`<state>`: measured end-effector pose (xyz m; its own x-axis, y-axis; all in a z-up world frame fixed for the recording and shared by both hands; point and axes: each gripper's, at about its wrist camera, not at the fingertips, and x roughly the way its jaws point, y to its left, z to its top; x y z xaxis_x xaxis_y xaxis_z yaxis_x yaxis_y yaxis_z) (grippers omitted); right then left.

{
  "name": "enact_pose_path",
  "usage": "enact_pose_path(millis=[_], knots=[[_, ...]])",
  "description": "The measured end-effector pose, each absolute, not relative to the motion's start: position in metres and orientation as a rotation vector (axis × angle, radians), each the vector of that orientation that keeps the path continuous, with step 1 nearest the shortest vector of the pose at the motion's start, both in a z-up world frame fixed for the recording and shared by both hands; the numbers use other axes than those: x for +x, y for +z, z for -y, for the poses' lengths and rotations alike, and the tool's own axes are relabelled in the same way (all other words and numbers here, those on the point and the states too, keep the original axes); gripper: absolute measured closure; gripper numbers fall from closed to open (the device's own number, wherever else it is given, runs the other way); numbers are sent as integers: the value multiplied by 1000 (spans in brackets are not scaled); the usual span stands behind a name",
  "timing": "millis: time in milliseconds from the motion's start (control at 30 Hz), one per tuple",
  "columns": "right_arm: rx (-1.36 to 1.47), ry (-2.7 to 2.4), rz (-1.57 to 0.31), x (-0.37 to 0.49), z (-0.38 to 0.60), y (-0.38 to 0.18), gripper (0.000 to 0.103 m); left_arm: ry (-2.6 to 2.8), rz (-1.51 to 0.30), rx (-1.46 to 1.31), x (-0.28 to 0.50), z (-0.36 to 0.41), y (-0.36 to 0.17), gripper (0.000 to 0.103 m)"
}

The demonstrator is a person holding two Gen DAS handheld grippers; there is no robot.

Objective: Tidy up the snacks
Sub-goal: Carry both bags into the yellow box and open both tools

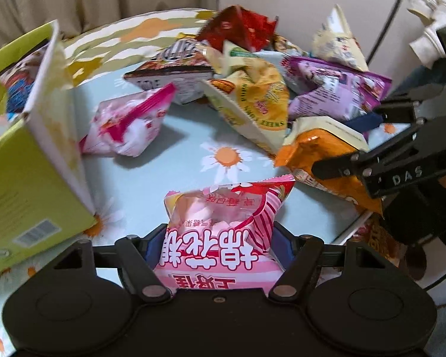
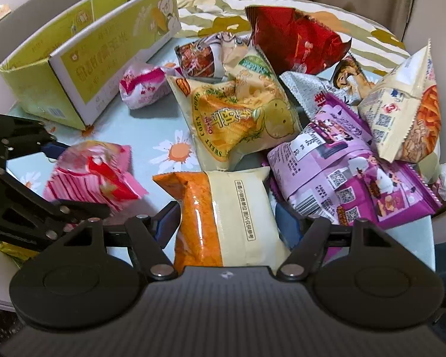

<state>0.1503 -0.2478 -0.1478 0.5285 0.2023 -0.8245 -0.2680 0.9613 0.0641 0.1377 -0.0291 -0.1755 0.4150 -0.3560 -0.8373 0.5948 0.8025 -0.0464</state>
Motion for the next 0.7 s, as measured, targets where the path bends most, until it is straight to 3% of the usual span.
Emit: enact_pose_path(millis=[300, 700], knots=[[-75, 302, -972, 149, 244, -150, 27, -558, -945, 244, 130, 26, -167, 30], [-6, 341, -910, 141, 245, -101, 27, -439, -843, 161, 115, 7, -106, 30]])
